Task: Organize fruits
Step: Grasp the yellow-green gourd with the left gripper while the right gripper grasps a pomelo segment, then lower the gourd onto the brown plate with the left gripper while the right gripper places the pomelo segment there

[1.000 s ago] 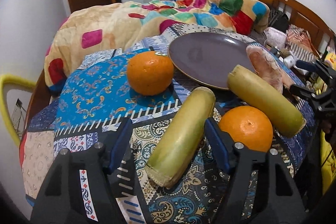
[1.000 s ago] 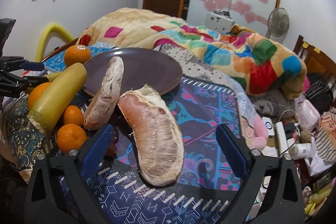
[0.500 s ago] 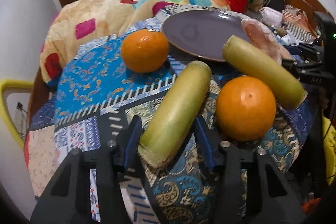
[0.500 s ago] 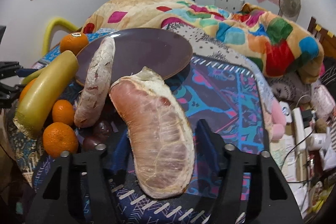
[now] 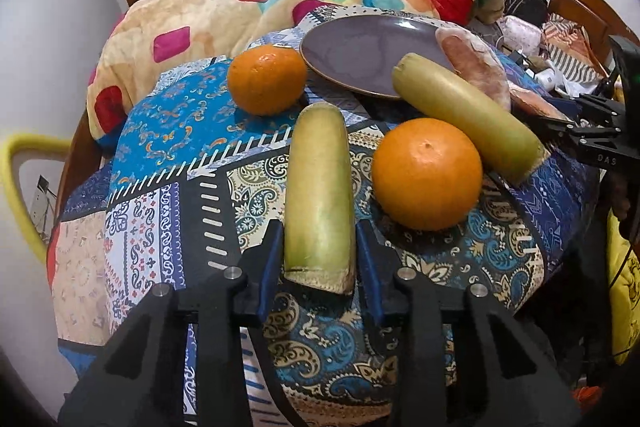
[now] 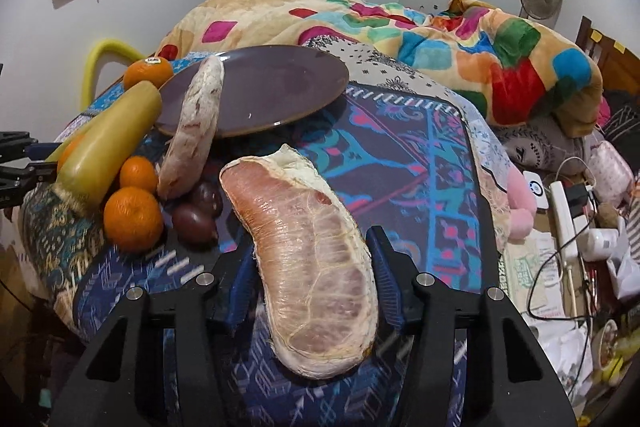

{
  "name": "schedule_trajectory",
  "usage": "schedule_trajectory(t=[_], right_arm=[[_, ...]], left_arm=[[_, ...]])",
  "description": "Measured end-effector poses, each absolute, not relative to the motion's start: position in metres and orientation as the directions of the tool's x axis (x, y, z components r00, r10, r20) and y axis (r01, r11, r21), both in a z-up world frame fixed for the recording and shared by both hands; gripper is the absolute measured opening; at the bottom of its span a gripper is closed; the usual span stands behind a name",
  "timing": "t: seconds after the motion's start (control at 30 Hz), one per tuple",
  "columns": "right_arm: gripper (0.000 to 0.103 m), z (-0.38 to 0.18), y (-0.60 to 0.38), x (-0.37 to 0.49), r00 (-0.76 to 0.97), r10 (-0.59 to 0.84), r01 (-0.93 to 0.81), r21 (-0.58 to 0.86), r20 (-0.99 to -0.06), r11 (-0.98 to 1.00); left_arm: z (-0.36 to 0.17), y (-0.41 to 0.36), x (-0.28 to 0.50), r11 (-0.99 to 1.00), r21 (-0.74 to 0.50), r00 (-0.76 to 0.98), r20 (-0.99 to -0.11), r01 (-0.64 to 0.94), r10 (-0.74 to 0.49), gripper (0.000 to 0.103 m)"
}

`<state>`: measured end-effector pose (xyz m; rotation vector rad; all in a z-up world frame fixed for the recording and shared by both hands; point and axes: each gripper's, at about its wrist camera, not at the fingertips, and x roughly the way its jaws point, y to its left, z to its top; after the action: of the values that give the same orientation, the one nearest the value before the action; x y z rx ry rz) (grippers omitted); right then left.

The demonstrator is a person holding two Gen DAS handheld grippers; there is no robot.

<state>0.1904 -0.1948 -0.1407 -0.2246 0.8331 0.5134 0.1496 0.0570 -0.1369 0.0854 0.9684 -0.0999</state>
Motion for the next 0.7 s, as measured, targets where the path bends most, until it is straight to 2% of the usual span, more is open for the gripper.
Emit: schedule_trajectory(t=[0.13,0.7], right_arm=[[0.05,-0.14,-0.196,0.191,0.545,0.346,-0.523,0.013,-0.763,0.852],[0.049,-0.145,-0.179,0.208,0.537,0.358,-0.555,0.0,-0.764,0.832]], left_arm=[[-0.131,0.061,0.156,0.992,-0.023,0.549,-0.831,0.126,-0.089,0.036],[-0.15,0.071,0.208,0.989,-0.074,0.524,-0.842,0.125,-0.13,0.037]])
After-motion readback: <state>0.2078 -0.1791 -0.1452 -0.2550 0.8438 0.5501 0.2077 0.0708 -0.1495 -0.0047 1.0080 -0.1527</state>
